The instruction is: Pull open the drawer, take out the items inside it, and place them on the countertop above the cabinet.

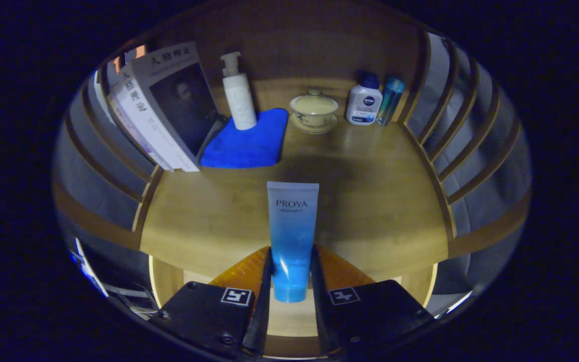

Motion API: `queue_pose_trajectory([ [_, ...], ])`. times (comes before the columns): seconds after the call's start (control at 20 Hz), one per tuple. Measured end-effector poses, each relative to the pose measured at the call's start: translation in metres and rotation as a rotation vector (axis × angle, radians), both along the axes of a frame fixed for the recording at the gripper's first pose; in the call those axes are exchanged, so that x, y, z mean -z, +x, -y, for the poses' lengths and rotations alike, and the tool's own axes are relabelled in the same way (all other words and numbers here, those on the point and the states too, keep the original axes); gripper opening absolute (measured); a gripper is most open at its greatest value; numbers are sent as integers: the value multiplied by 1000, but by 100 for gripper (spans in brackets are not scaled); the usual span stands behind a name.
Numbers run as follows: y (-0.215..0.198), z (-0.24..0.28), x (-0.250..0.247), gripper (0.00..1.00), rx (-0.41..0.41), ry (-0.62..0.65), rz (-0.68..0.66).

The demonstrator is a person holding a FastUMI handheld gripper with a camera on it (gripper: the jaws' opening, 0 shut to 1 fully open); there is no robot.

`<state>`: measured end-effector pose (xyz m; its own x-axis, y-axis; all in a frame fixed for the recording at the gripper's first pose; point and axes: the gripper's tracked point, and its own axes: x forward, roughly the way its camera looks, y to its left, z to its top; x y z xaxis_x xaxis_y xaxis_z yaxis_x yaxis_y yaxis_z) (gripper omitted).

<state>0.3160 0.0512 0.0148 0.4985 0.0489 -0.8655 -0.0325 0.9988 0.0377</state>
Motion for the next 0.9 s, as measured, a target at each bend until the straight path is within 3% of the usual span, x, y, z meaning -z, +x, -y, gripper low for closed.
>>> queue_pose_trajectory([
  [0.55,17,18,24,45,73,-20,-37],
  [0.9,9,18,-1,61,70,-33,49],
])
